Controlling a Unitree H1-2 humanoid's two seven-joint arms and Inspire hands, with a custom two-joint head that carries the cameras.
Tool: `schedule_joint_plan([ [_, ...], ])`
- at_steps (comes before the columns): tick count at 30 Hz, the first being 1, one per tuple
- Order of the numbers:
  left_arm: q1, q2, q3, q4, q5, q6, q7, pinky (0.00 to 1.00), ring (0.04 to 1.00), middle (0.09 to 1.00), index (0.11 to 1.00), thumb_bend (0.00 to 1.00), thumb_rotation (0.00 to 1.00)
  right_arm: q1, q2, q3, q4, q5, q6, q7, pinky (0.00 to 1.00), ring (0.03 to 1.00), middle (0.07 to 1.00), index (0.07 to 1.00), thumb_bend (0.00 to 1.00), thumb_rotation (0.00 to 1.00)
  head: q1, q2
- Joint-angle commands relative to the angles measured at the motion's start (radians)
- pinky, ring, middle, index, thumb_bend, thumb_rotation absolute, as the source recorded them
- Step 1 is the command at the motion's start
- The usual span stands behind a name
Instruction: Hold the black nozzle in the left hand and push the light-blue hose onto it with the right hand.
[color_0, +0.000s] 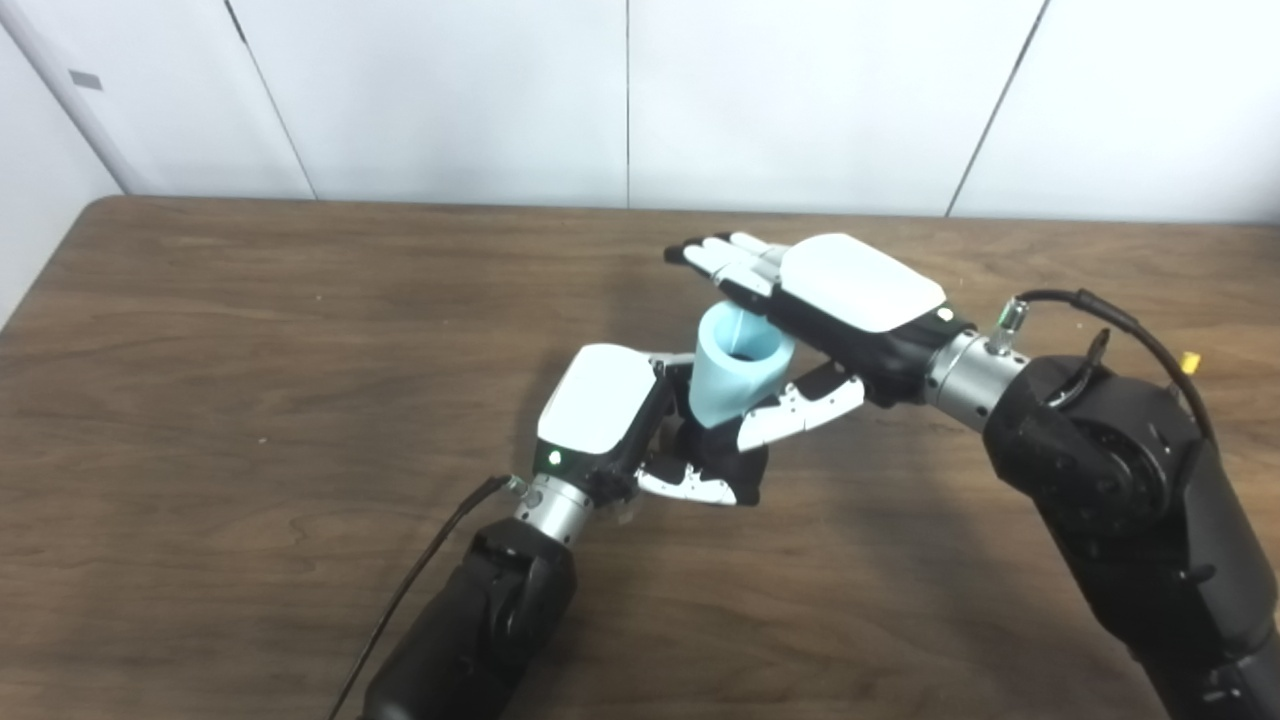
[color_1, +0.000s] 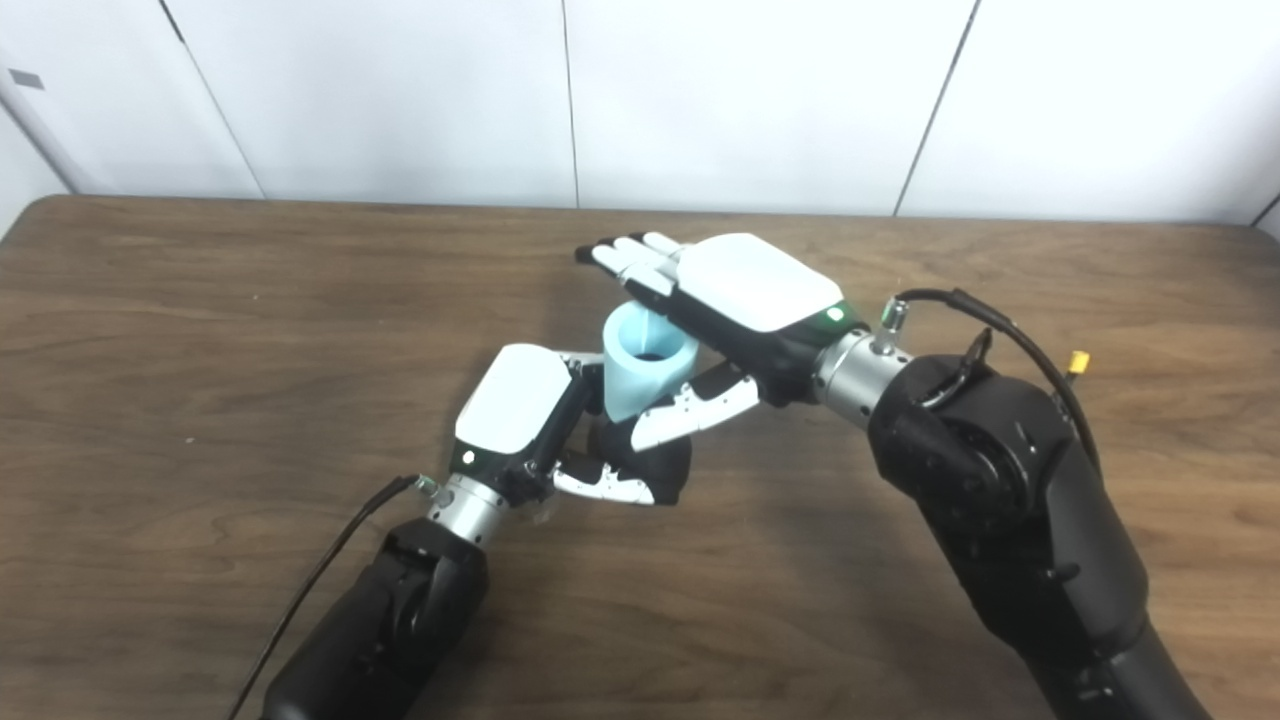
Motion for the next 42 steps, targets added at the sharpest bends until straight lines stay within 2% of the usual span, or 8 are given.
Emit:
schedule_joint_plan([
  [1, -0.016, 0.003, 0.004, -0.007, 0.018, 0.003, 0.008, 0.39, 0.433, 0.429, 0.5, 0.5, 0.0, -0.031, 0.004, -0.029, -0.005, 0.021, -0.039, -0.065, 0.93, 1.0, 1.0, 1.0, 0.69, 0.89, 0.002, 0.001],
  [4, -0.014, 0.004, 0.005, -0.011, 0.018, 0.006, 0.006, 0.4, 0.439, 0.435, 0.499, 0.5, 0.0, -0.041, 0.012, -0.047, 0.013, 0.026, -0.065, -0.115, 0.9, 1.0, 1.0, 1.0, 0.69, 0.93, 0.001, 0.002],
  [12, -0.011, 0.004, 0.006, -0.02, 0.015, 0.016, -0.009, 0.4, 0.439, 0.439, 0.498, 0.5, 0.0, -0.056, -0.001, -0.075, -0.008, 0.021, -0.1, -0.151, 0.89, 1.0, 1.0, 1.0, 0.66, 0.92, 0.002, 0.006],
  [20, -0.013, 0.005, 0.006, -0.019, 0.011, 0.014, -0.009, 0.4, 0.444, 0.443, 0.497, 0.5, 0.0, -0.007, -0.049, -0.084, -0.097, 0.016, -0.116, -0.118, 0.95, 1.0, 1.0, 0.997, 0.66, 0.91, 0.003, 0.006],
  [24, -0.014, 0.006, 0.006, -0.018, 0.012, 0.013, -0.007, 0.4, 0.447, 0.44, 0.498, 0.5, 0.0, 0.036, -0.079, -0.086, -0.138, 0.01, -0.136, -0.111, 0.93, 0.999, 0.984, 0.964, 0.67, 0.92, 0.006, 0.007],
  [29, -0.016, 0.008, 0.005, -0.02, 0.014, 0.015, -0.012, 0.4, 0.44, 0.441, 0.496, 0.5, 0.0, 0.088, -0.106, -0.094, -0.191, 0.005, -0.147, -0.084, 0.97, 0.999, 0.978, 0.943, 0.66, 0.93, 0.005, 0.007],
  [42, -0.018, 0.009, 0.006, -0.016, 0.01, 0.008, -0.006, 0.4, 0.44, 0.439, 0.497, 0.5, 0.0, 0.154, -0.089, -0.091, -0.245, -0.017, -0.173, -0.034, 1.0, 1.0, 0.979, 0.951, 0.66, 0.95, 0.001, 0.011],
])
